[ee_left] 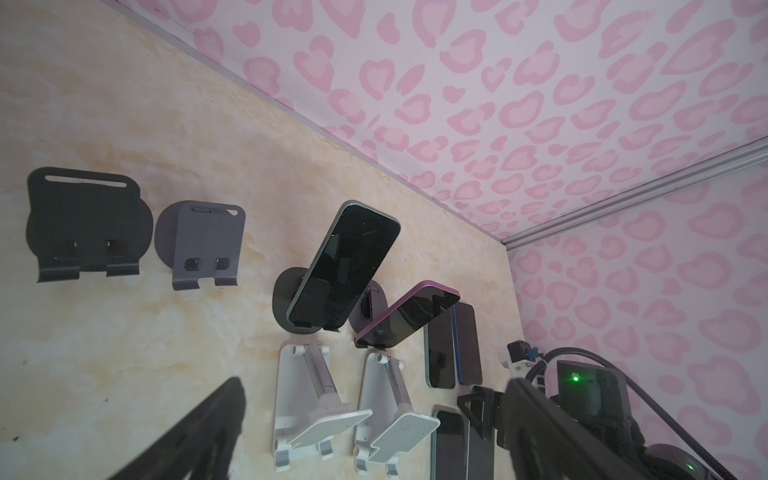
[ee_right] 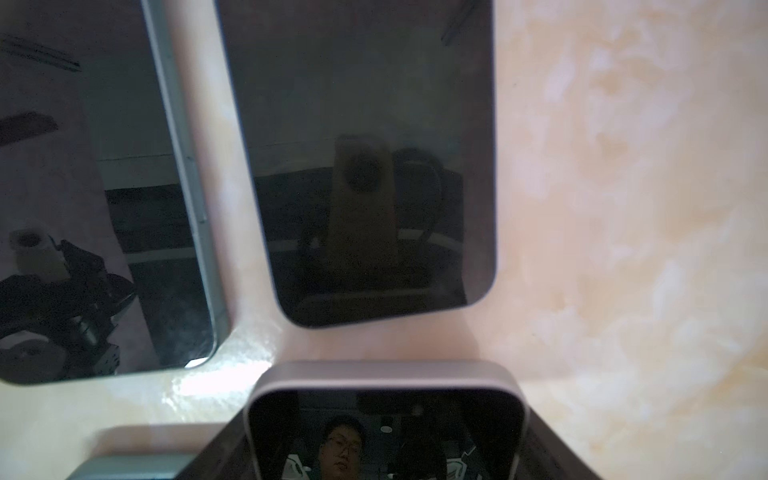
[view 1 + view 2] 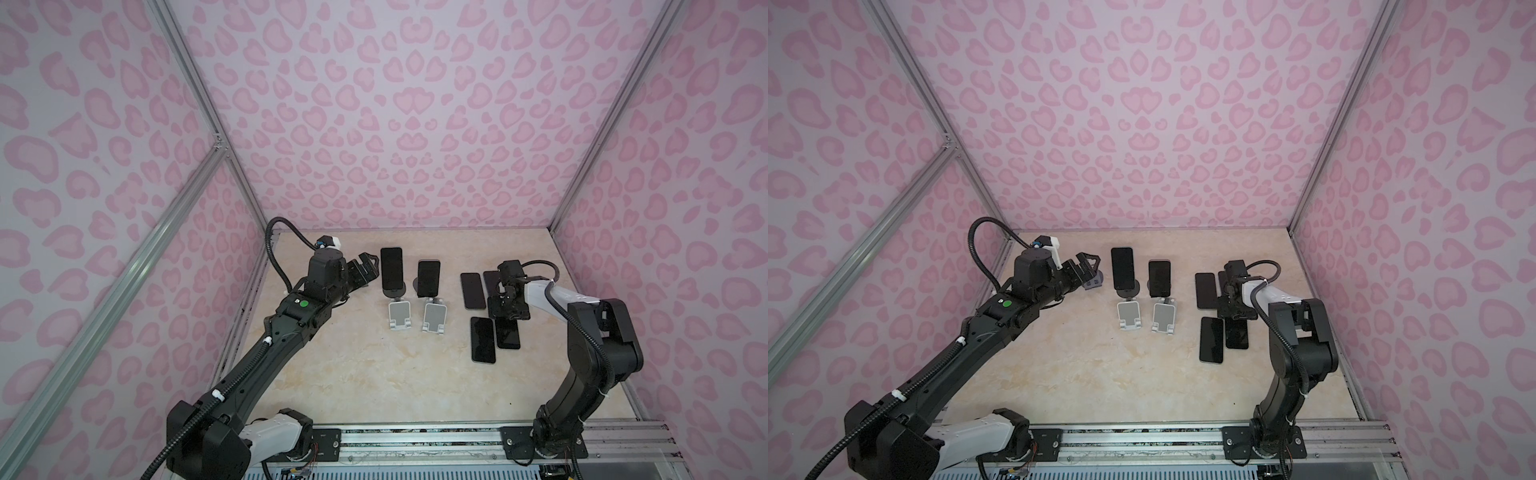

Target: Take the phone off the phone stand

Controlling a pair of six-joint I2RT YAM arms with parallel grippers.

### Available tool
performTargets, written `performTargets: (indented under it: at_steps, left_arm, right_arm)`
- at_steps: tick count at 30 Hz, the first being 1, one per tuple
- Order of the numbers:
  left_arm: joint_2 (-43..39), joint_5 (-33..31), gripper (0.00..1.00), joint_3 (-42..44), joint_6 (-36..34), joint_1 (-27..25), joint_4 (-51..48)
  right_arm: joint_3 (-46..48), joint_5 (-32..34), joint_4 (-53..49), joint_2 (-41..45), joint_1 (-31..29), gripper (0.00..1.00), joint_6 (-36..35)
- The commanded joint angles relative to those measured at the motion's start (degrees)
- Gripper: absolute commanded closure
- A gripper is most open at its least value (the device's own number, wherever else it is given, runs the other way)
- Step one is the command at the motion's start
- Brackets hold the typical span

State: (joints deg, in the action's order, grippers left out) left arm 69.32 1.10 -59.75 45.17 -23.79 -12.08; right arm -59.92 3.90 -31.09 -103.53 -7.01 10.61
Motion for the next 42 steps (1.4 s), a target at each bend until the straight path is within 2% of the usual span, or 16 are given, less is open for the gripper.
performTargets:
  at_steps: [1,5,11,19,27,32,35,42]
  left_arm:
    - [0.0,0.5,0.0,0.1,0.0,0.0,1.7]
    - [-0.5,-0.1,0.0,0.4,0.0,0.0,1.8]
    - [-1.4,-1.1,0.0,1.0,-0.3,-0.2,2.3]
    - [-1.4,-1.4,0.0,0.9,-0.8,-0.3,2.2]
    - [-1.5,-2.1,0.0,0.7,-1.3,-0.3,2.2]
    - [-1.7,-2.4,0.0,0.7,-1.7,-0.3,2.2]
    - [-1.5,-2.2,0.0,0.6,-1.7,-0.3,2.2]
    - [-1.2,-2.2,0.0,0.4,-1.9,-0.2,2.0]
  right_arm:
    - [1.7,6.3,-10.5,-3.6,-0.5,0.23,-0.7]
    - [1.4,6.7,-10.9,-2.5,0.0,0.22,-1.7]
    - [3.1,2.9,-9.1,-0.2,1.1,0.16,-1.7]
    - [3.7,2.2,-7.1,2.6,1.6,0.18,-0.7]
    - [-2.6,0.7,-6.4,5.2,2.8,0.16,-0.7]
    - [-6.1,1.2,-7.2,2.6,3.1,0.16,-1.9]
    - [-7.3,3.6,-6.5,0.6,4.3,0.19,-0.7]
    - [-6.1,1.5,-1.3,0.6,7.0,0.26,1.1]
